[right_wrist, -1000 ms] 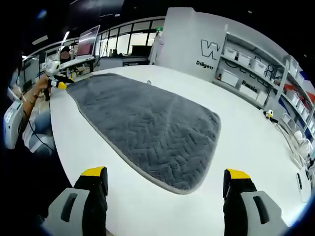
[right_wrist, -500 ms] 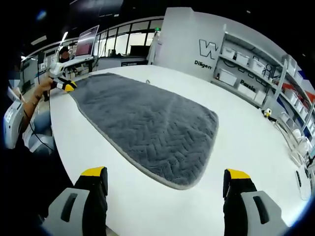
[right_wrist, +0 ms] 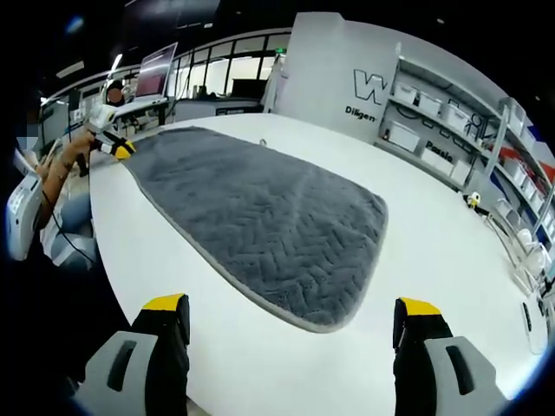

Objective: Open the folded towel by lifting each exposed corner and separating the folded layers until the towel lies flat within the target outline without major curled edges

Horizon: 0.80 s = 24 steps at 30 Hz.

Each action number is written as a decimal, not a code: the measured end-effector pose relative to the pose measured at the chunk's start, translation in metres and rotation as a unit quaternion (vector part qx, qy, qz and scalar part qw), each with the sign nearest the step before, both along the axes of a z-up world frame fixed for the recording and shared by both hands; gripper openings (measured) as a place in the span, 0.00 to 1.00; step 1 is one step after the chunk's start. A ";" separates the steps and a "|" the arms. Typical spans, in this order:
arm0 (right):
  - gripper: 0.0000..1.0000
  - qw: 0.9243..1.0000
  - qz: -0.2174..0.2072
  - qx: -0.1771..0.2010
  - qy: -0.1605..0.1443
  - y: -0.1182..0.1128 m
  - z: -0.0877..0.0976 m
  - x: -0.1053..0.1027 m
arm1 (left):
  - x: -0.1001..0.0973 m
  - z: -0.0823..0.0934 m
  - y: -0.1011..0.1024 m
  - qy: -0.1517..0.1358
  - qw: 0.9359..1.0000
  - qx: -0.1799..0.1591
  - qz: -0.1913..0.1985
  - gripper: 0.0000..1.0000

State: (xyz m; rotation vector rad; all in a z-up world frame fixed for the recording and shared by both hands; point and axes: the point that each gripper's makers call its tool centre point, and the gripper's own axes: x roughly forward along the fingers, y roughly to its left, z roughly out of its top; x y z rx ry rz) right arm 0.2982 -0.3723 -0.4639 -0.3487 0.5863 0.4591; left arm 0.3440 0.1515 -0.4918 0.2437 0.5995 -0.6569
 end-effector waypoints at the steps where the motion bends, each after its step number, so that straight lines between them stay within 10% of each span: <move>1: 0.99 1.000 0.000 0.000 0.000 0.000 0.000 0.000 | -0.001 0.000 0.000 0.002 1.000 0.002 -0.001 0.15; 24: 0.99 1.000 0.003 -0.006 0.005 0.000 -0.002 -0.004 | -0.009 0.000 0.007 0.005 1.000 0.002 0.000 0.16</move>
